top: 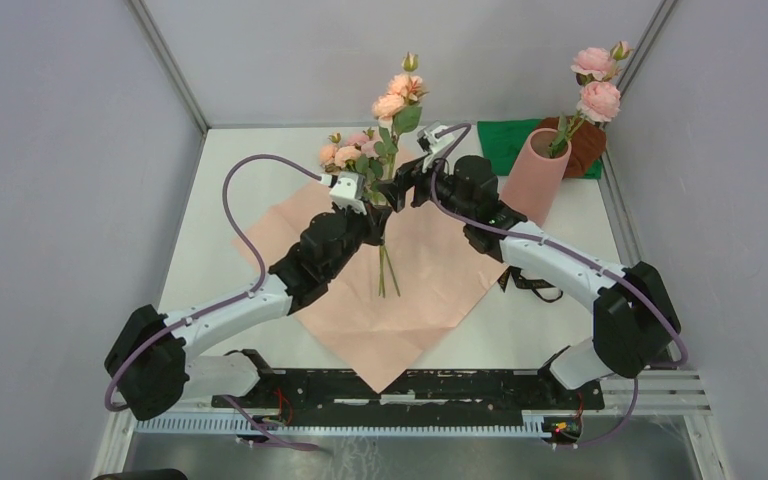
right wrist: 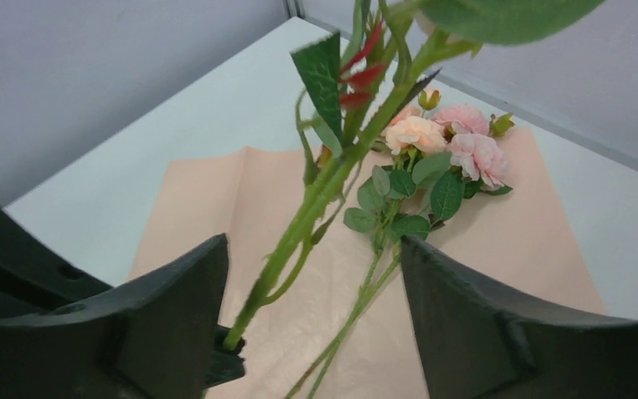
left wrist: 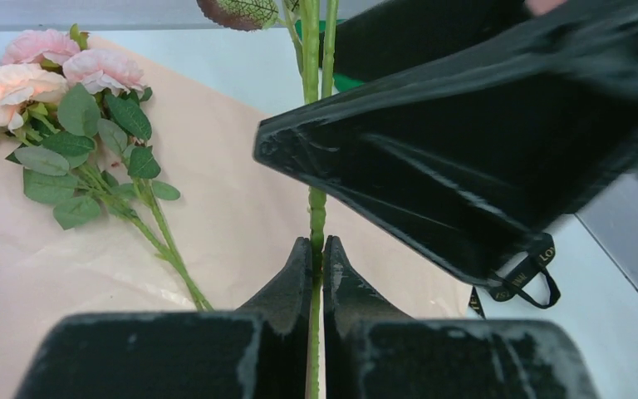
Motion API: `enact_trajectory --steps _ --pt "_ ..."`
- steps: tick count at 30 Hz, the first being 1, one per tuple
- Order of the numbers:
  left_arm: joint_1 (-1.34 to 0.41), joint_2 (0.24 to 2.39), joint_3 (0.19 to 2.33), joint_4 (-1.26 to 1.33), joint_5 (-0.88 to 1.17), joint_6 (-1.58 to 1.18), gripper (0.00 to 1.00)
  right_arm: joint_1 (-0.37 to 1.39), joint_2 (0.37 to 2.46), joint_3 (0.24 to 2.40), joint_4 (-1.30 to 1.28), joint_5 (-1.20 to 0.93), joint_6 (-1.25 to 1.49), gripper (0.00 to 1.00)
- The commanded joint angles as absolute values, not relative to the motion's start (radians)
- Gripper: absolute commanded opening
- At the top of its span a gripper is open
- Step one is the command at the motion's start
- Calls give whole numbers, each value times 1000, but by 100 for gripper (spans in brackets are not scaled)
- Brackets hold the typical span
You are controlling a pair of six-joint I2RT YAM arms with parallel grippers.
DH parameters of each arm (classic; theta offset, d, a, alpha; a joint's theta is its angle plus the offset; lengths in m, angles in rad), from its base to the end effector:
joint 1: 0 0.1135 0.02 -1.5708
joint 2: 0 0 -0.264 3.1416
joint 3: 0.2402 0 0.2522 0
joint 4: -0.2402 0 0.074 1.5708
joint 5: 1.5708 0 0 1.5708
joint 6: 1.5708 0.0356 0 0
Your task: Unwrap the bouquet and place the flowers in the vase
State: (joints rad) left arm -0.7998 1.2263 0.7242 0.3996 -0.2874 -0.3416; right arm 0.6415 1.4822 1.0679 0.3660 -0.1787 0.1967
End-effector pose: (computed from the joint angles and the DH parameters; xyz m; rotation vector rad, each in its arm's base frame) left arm 0.2038 -0.1952 0.2856 0.1692 1.6986 -0.6191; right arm 0.2798 0.2169 0.3275 -0.5076 1.5981 0.7845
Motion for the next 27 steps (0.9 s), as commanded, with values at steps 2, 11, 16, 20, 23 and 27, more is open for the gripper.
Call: enact_trajectory --steps 2,11,16,20,23,27 --pt "-821 1170 717 466 -322 -290 2 658 1530 1129 404 -181 214 58" --pt "-827 1177 714 459 -364 -281 2 667 1500 1135 387 -154 201 0" --pt "-827 1201 737 431 -369 -289 12 667 1477 1162 343 -116 155 0" --pt "-827 1195 735 435 -327 -301 63 666 1456 1233 279 -40 61 0" --pt "-827 1180 730 435 -322 -318 82 651 1458 1346 207 31 -19 0" --pt "-827 1183 727 430 -323 -319 100 591 1459 1481 148 60 -72 0"
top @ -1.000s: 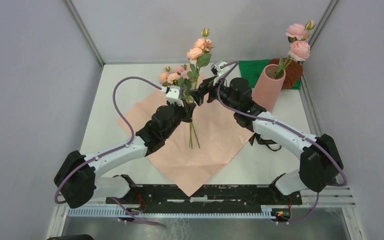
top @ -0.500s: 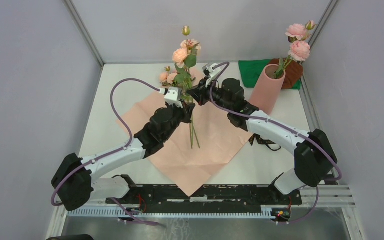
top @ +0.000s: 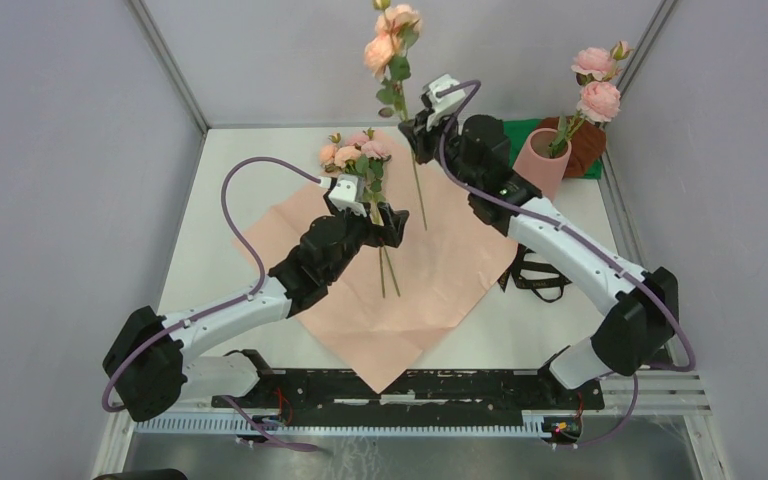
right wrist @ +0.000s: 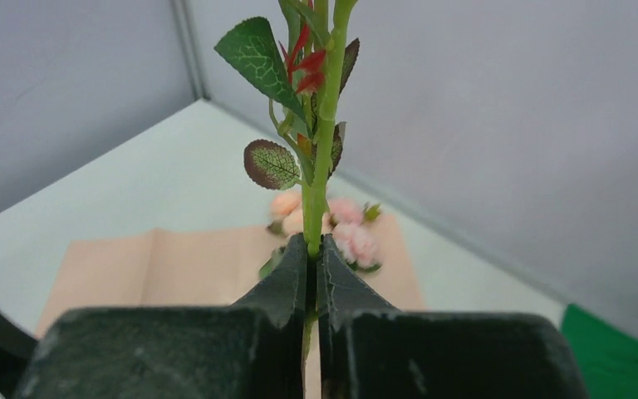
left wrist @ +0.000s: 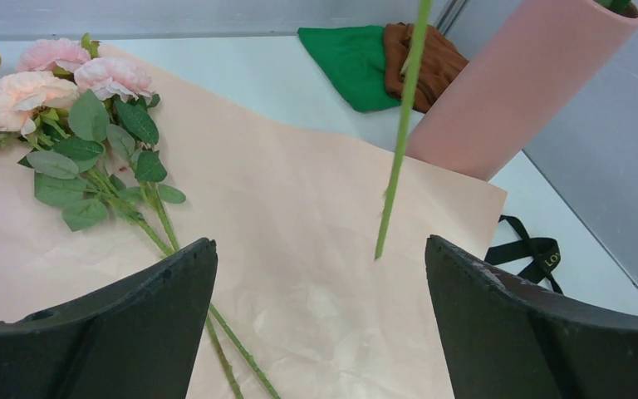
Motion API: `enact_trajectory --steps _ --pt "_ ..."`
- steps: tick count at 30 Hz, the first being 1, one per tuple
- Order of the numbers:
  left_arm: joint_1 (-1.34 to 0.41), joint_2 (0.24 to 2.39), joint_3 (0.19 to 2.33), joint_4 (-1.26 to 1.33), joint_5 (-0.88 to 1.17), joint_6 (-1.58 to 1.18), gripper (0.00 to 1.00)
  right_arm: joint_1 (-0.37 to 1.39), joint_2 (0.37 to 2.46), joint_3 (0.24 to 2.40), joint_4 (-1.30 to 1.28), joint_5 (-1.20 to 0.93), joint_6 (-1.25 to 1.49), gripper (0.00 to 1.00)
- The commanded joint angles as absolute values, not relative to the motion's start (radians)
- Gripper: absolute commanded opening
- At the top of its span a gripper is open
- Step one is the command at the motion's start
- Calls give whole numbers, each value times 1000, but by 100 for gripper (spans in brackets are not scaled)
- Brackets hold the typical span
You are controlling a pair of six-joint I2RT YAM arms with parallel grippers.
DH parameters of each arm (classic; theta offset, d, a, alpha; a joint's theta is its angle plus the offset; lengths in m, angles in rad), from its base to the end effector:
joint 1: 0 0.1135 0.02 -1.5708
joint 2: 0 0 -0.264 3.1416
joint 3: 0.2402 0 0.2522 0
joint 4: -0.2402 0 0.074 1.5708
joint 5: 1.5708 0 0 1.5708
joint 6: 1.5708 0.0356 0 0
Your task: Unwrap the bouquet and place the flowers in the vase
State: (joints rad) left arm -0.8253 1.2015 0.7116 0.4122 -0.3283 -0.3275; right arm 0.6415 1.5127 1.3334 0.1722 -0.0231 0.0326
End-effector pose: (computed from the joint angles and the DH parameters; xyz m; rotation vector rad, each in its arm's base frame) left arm 0.1960 -0.1953 0.2890 0.1624 1.6719 -0.6066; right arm 0.2927 0.2197 0.3916 -0.4984 1.5249 0.5442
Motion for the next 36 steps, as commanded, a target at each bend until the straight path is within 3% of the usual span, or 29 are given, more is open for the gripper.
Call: enact_trajectory --steps 1,18,30,36 --pt "-827 1188 726 430 -325 -320 100 571 1452 1503 147 62 -81 0" --pt "-827 1267 756 410 -335 -310 100 261 1451 1713 161 103 -160 0" --pt "-826 1279 755 410 -372 -304 100 144 1420 1692 177 78 -138 0" --pt "-827 1283 754 413 -375 -308 100 113 1366 1526 228 59 -107 0"
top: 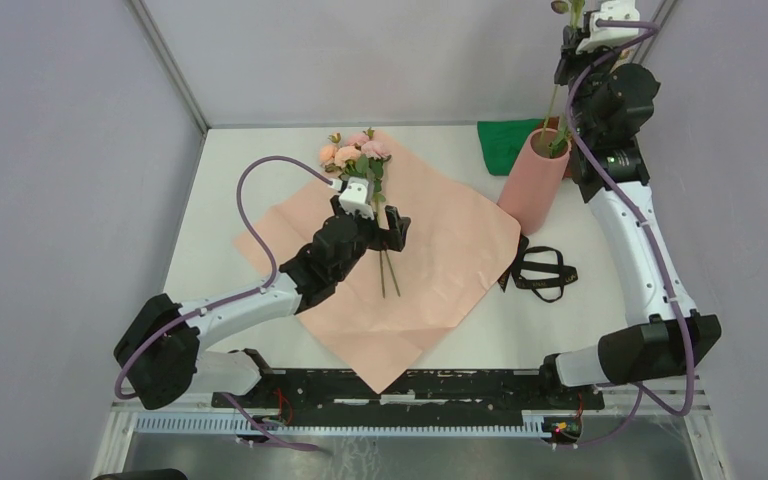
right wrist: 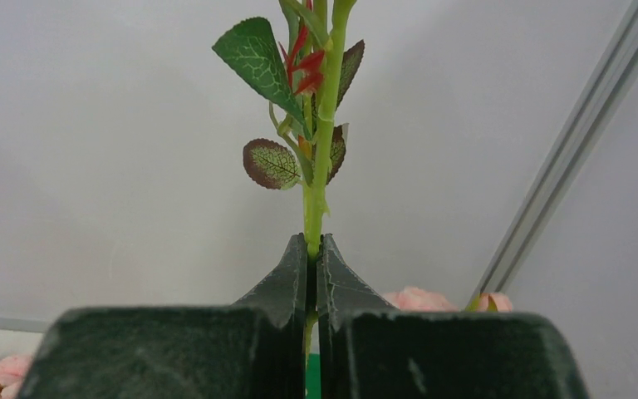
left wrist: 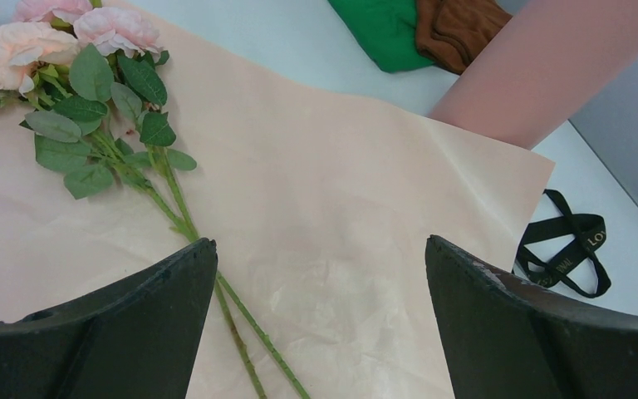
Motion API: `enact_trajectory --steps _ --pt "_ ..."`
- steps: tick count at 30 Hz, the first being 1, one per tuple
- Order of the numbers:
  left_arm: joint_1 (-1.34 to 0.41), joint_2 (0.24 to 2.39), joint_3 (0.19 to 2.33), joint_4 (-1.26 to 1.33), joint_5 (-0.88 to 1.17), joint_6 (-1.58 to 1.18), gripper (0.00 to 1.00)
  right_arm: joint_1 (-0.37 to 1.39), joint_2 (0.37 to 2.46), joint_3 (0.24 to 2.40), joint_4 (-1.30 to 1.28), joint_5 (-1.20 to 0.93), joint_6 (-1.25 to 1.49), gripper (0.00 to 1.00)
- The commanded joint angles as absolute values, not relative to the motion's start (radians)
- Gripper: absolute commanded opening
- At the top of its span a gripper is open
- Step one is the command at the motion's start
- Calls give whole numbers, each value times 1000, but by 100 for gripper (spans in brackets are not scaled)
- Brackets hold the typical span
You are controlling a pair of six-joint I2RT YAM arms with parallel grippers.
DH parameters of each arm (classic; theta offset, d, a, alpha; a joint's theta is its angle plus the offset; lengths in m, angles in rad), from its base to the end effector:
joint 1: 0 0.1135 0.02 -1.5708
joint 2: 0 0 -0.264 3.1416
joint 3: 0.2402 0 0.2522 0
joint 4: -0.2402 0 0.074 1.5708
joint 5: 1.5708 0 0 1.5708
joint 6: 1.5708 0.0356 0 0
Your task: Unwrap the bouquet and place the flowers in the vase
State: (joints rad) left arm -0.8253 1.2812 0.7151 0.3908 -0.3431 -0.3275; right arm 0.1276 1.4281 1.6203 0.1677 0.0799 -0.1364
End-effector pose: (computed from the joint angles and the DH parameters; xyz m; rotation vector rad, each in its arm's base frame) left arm 0.2051 -0.2045 0.2670 0.1846 1.7576 -0.5451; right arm 0.3117 0.0371 0.5191 -0.0900 1.2089 -0.0561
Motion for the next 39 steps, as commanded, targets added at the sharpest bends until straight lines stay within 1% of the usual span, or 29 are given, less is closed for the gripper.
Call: enact_trajectory --steps 1,6,8,9,12,14,17,21,24,26,29,32,35,39 --pt "-827 1280 751 414 -378 -310 100 108 1357 1491 241 56 -104 0" --pt "-826 1279 750 410 -387 -311 100 92 1315 1298 300 28 -54 0" --pt "-827 1281 750 410 -388 -312 100 92 1303 1237 326 7 -44 3" --pt "-826 1282 750 408 -387 -312 100 91 1300 1216 330 3 -41 8" --pt "-827 1282 750 407 -387 -316 100 90 1290 1178 340 3 -32 43" --pt "-826 1287 754 403 -388 -320 100 91 1274 1158 357 3 -27 53" --pt "-827 1297 760 398 -400 -329 100 92 1259 1158 355 -10 -28 59" --pt "-826 1324 791 353 -459 -359 100 91 1222 1145 345 -53 -14 61" --pt "-825 1359 855 251 -537 -402 100 91 1162 1090 369 -85 23 61" --pt "-825 1403 960 88 -589 -444 100 92 1107 1042 391 -106 50 61" --pt "-824 1496 1173 -217 -669 -540 99 92 1050 968 443 -155 90 61" --pt "-816 1575 1324 -421 -728 -641 96 97 1034 954 445 -191 108 62" --pt "-792 1607 1371 -492 -704 -726 99 107 1022 943 448 -196 110 62" --pt "-728 1638 1344 -473 -581 -795 99 129 1004 921 464 -211 119 64"
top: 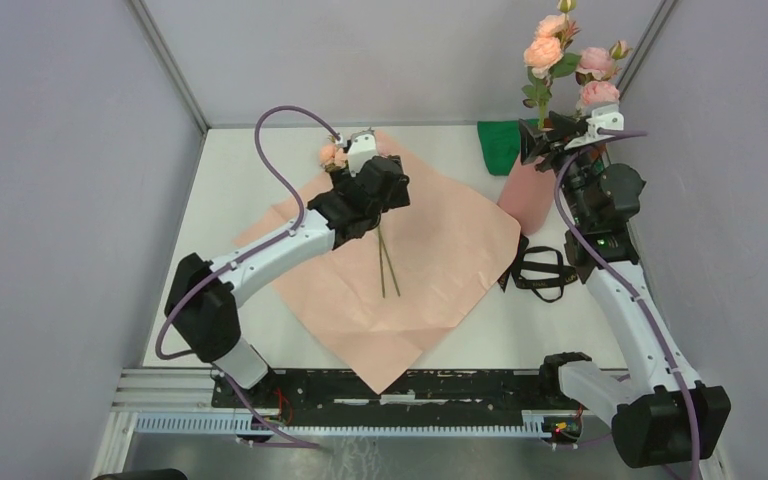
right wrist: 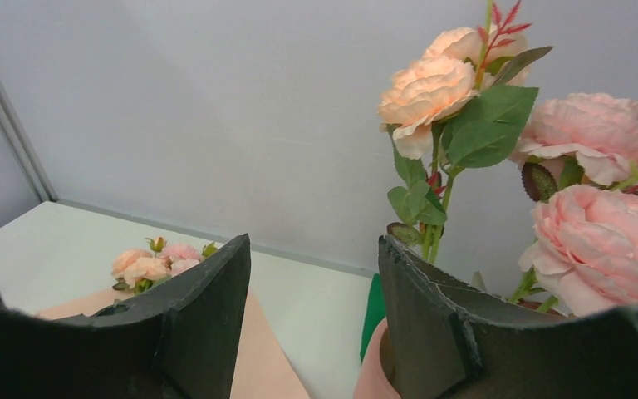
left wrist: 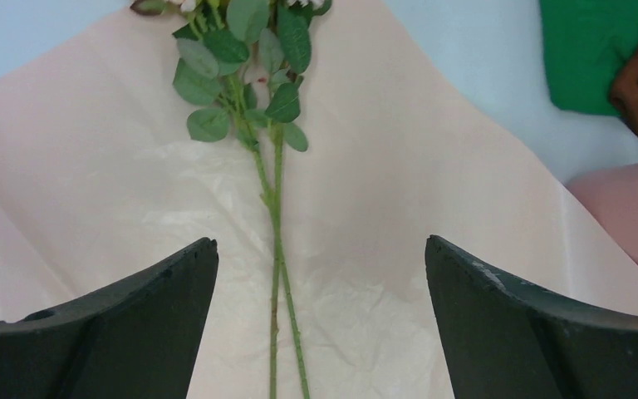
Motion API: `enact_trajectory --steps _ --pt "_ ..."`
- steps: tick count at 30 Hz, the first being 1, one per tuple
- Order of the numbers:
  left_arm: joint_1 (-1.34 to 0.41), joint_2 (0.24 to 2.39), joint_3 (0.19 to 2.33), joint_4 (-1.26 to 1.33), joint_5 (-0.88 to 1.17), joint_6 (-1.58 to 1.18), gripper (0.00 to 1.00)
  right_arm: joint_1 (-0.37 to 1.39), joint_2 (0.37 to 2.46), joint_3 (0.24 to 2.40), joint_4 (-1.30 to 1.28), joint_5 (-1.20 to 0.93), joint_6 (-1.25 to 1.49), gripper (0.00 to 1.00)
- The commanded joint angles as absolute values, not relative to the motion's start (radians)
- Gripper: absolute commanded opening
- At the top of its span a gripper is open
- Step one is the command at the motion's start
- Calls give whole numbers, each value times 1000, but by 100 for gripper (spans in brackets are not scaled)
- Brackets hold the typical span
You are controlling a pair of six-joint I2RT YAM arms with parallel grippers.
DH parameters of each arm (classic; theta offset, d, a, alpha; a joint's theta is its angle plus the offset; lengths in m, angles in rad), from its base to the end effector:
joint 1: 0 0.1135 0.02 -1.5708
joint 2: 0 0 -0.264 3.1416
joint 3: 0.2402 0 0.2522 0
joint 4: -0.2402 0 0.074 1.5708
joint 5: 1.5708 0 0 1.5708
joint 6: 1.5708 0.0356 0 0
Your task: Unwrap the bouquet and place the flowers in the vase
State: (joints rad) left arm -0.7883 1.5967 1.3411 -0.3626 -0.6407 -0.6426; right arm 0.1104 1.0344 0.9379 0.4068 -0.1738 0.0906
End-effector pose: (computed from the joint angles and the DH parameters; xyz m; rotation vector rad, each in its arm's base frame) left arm 0.2707 -0.2421 0.3141 -0.1987 2.0492 -0.1786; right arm 0.2364 0.0324 0.4098 -0.1631 1.2598 0.2828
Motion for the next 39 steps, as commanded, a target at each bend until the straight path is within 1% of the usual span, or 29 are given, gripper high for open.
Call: enact_trajectory --steps 1,7,13,17,20,27,34,39 --pt "-708 1652 1338 -465 -549 -806 98 139 999 916 466 -213 118 64" --pt "-624 1780 1343 -404 -394 -805 93 191 987 910 451 -195 88 65" --pt "-600 1918 1409 -376 -376 -823 84 265 1008 915 442 -187 72 65" --pt "-567 1953 1409 -326 -377 -859 76 305 1026 916 428 -165 54 65" --pt "-535 1978 1412 -302 -334 -872 71 311 1025 911 421 -151 46 65" --pt "-510 2025 1409 -278 -307 -893 65 311 1044 911 422 -148 48 65" --pt "-506 2081 1434 -285 -285 -894 63 312 1051 908 425 -147 51 65" --pt "-506 2120 1497 -362 -335 -908 61 313 1056 904 429 -137 49 65"
